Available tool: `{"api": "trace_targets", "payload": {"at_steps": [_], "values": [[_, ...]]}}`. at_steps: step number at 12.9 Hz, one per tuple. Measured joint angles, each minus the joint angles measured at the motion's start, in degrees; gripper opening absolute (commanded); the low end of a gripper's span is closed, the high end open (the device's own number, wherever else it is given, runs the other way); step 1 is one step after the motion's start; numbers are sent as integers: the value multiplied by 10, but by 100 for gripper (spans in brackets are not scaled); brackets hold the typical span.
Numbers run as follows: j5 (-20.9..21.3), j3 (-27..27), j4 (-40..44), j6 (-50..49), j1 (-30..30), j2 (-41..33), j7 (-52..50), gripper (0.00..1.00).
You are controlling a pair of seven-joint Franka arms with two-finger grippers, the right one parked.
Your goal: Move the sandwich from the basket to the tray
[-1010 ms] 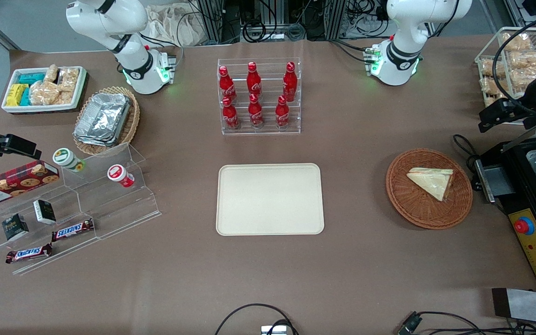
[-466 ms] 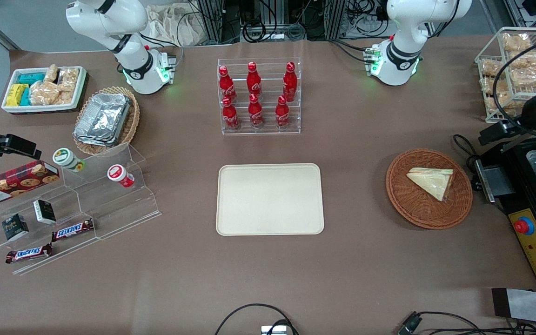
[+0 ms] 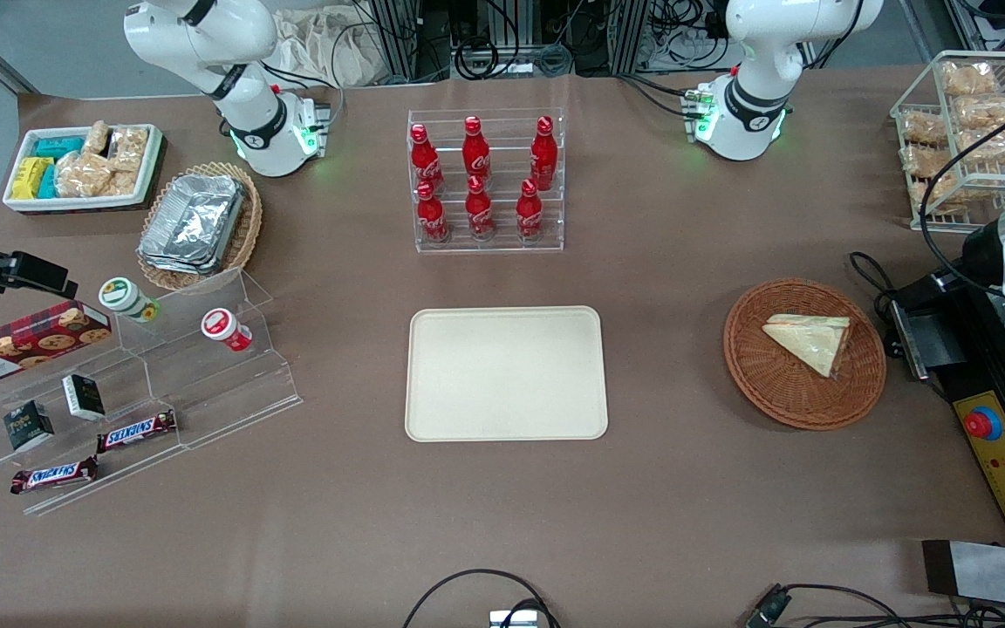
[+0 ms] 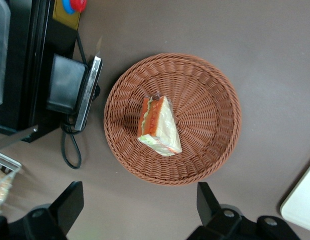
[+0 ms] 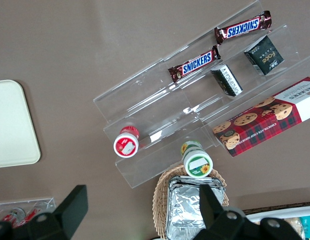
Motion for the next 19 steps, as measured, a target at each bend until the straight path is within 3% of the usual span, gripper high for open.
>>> {"api": "trace_targets", "payload": {"at_steps": [6, 19], "values": [[-43, 1, -146, 139, 45, -25, -43, 100], [-100, -6, -293, 373, 42, -3, -69, 100]]}}
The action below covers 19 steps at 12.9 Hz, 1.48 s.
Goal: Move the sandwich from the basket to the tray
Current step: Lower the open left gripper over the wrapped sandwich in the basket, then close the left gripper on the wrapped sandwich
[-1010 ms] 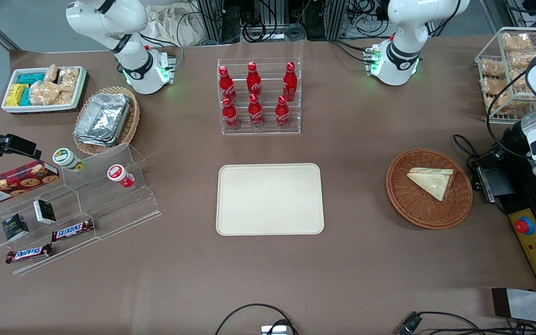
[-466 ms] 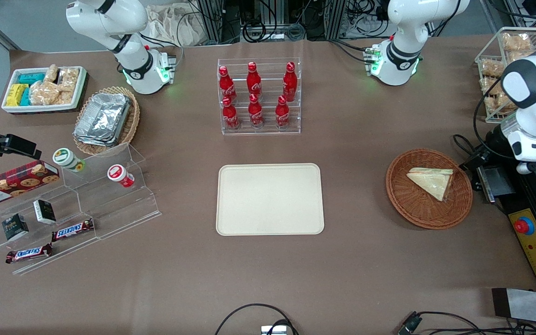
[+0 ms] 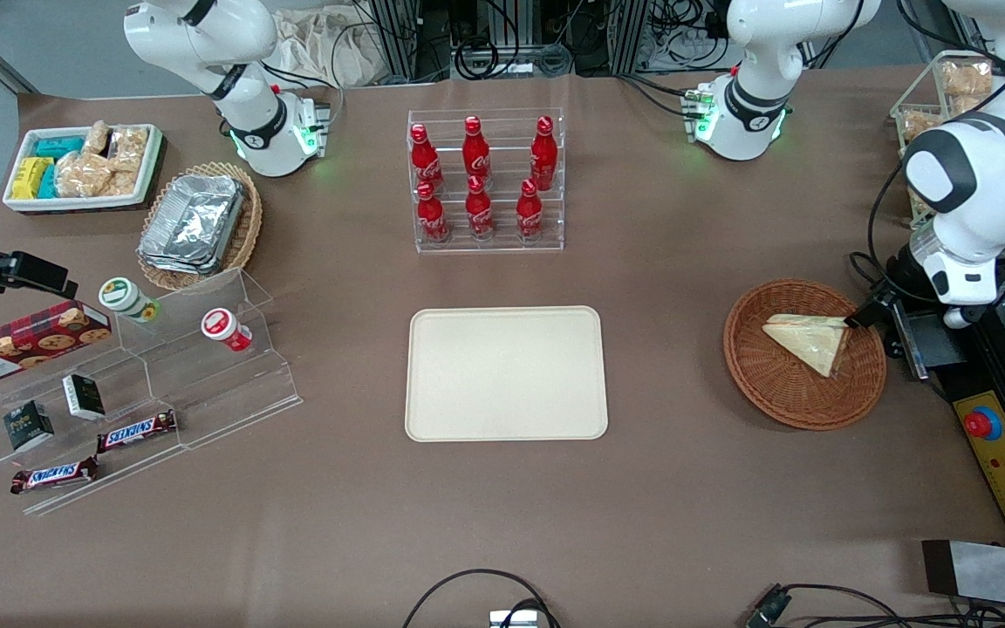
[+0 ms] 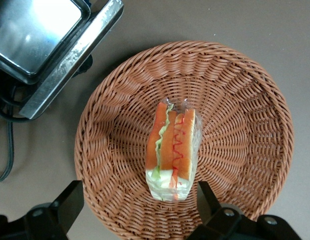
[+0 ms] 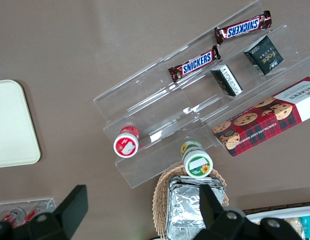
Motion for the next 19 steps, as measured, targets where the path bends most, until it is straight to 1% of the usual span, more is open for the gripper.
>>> {"api": "trace_targets", "payload": {"at_steps": [5, 11, 17, 18, 19], "values": [[-29, -6, 0, 27, -17, 15, -1, 100], [-43, -6, -1, 72, -30, 45, -2, 100], [-44, -14, -1, 119, -36, 83, -3, 100], [-44, -16, -1, 123, -37, 86, -3, 90], [-44, -18, -1, 124, -37, 88, -3, 72]]}}
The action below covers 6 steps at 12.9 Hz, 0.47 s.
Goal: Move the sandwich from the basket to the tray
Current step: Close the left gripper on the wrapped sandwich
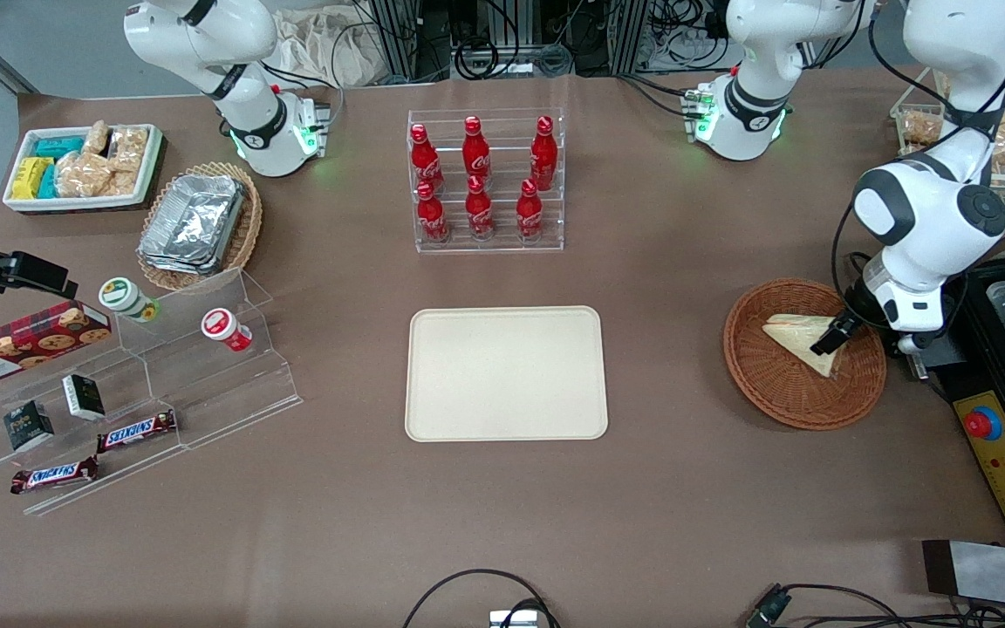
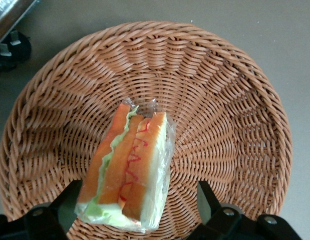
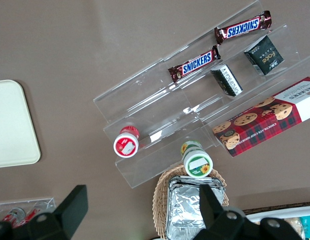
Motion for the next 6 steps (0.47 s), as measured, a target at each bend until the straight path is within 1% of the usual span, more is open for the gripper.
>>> {"api": "trace_targets", "payload": {"at_steps": [1, 2, 3, 4, 6], "values": [[0, -2, 0, 0, 0, 1, 0, 47], [0, -4, 0, 0, 0, 1, 0, 28], [0, -7, 0, 1, 0, 1, 0, 14], [0, -10, 0, 1, 0, 1, 0, 9], [0, -14, 0, 3, 0, 1, 0, 9]]}}
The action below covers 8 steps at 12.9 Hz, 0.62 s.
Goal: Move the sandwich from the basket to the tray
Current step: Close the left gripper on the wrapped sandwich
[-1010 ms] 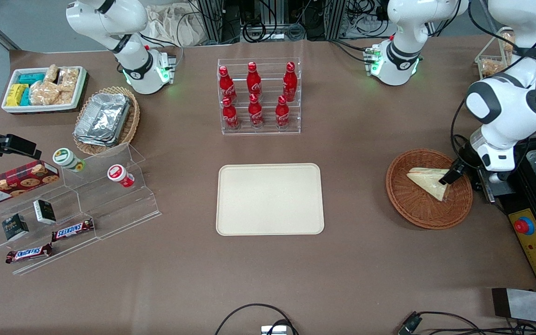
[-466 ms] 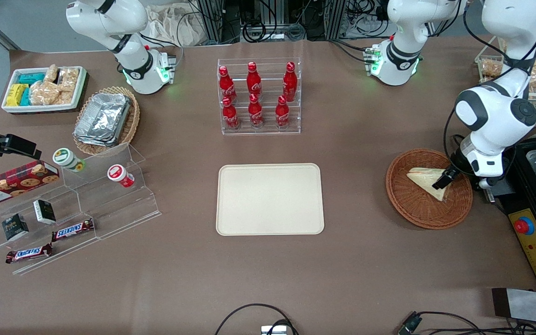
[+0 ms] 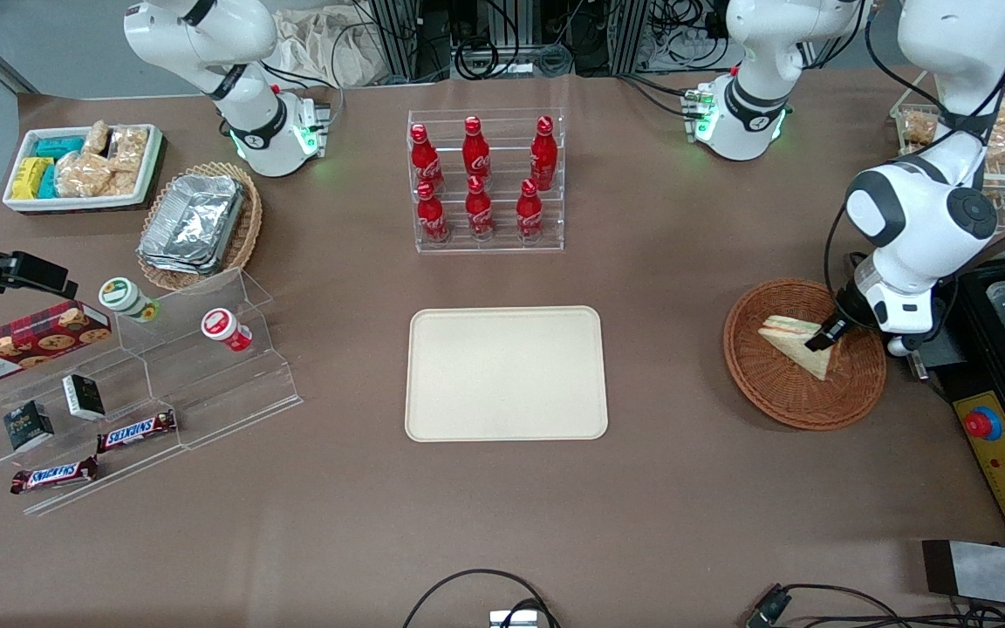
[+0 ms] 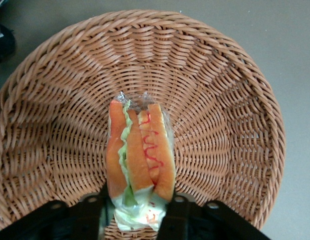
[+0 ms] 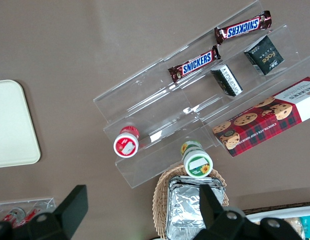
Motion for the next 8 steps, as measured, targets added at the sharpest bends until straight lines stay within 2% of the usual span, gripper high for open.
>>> {"api": "trace_targets", "payload": {"at_steps": [8], "values": [[0, -3, 0, -9, 0, -25, 21, 9]]}}
